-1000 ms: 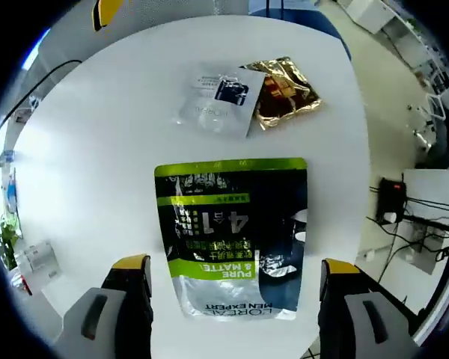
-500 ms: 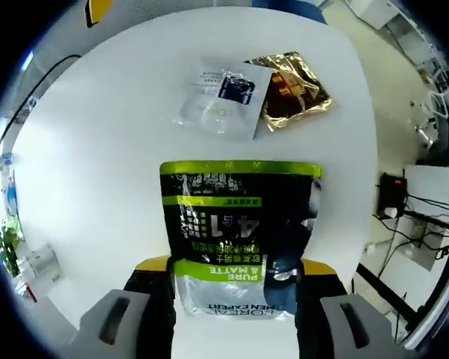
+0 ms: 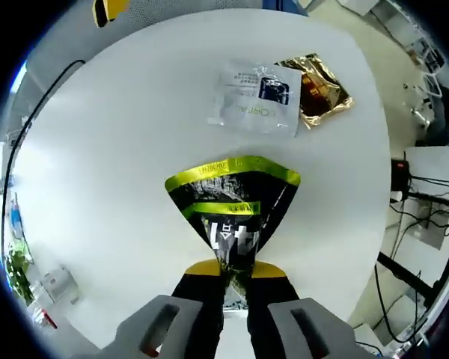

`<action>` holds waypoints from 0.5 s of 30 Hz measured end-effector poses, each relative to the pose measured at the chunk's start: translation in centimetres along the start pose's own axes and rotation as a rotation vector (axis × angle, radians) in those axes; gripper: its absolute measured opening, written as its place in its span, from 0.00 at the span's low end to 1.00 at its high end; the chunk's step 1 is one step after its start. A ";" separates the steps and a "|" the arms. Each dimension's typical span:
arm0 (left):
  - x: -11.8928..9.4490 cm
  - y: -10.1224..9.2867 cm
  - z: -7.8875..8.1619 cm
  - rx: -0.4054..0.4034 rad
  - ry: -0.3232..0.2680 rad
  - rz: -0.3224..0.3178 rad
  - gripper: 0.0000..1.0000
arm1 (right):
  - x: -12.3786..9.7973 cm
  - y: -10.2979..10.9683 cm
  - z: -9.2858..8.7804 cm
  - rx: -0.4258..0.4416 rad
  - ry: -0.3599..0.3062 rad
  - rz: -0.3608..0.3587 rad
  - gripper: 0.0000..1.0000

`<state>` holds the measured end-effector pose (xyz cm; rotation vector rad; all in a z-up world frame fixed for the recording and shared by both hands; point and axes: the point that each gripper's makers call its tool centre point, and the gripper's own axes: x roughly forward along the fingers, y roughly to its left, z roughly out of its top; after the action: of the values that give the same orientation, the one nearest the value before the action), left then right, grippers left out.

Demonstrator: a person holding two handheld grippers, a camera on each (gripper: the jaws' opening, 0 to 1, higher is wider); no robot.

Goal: Arrange the skincare products in the storage area until every visible bottle or jar stands upright without overlapping.

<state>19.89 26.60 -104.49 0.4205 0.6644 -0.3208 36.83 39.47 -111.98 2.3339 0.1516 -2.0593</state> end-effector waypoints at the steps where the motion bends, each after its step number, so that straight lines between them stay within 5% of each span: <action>1: 0.0 0.0 0.0 -0.001 -0.001 0.000 0.10 | -0.2 0.1 0.3 0.014 -0.017 -0.019 0.00; 10: -0.1 -0.2 0.2 -0.012 -0.008 -0.018 0.10 | -3.4 2.7 3.8 0.144 -0.063 -0.260 0.00; 15: -0.5 0.4 1.6 -0.065 -0.092 -0.002 0.11 | -6.9 5.1 5.3 0.263 -0.075 -0.380 0.00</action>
<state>20.51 26.24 -102.93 0.3406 0.5839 -0.3180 31.24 33.57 -106.02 2.5346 0.3705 -2.4737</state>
